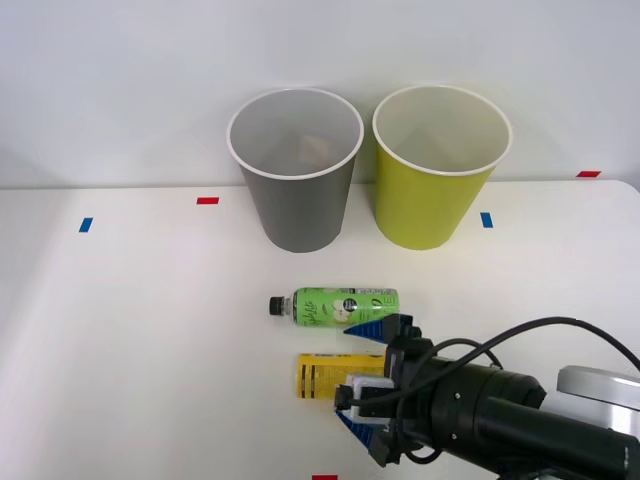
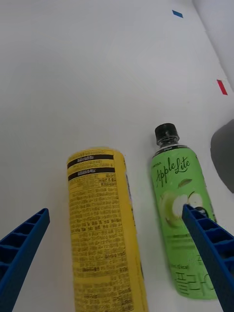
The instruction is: Put cans in the gray bin, plastic bottles in the light green bin
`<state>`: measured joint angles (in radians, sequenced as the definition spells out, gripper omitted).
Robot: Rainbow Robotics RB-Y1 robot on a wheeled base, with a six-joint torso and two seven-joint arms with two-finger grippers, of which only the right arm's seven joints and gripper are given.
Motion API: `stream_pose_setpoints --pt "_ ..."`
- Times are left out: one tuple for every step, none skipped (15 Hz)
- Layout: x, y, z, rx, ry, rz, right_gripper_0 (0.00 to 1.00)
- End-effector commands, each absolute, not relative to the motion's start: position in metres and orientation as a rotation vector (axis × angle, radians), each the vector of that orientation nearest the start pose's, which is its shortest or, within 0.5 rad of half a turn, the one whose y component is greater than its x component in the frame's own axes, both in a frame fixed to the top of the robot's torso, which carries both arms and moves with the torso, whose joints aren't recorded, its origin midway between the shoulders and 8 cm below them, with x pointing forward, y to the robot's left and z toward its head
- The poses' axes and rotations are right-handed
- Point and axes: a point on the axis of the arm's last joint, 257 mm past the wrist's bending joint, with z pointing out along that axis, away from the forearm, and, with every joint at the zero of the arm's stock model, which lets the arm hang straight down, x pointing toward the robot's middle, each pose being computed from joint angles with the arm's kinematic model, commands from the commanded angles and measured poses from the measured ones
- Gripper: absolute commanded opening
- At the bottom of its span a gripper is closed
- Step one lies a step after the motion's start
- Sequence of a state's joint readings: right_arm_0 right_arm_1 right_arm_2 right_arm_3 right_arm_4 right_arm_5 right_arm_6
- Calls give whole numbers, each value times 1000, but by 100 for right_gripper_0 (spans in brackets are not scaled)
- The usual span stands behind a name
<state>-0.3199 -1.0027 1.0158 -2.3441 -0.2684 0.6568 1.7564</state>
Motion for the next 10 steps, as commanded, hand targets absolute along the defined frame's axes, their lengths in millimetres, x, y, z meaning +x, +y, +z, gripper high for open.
stream_pose_setpoints --pt "325 -27 -252 -1732 1379 -29 94" --pt "327 -30 -253 -1779 1359 -80 94" --pt "325 -32 -254 -1801 1375 -102 94" --pt "316 -35 -257 -1829 1413 -113 94" --pt "309 -39 -256 -1856 1437 -137 93" --pt "301 -43 -256 -1883 1466 -157 93" --pt "293 -43 -260 -1901 1497 -135 94" --pt "285 -38 -264 -1908 1524 -94 93" --pt "285 -36 -266 -1903 1530 -84 94" --pt "287 -34 -269 -1898 1539 -79 94"
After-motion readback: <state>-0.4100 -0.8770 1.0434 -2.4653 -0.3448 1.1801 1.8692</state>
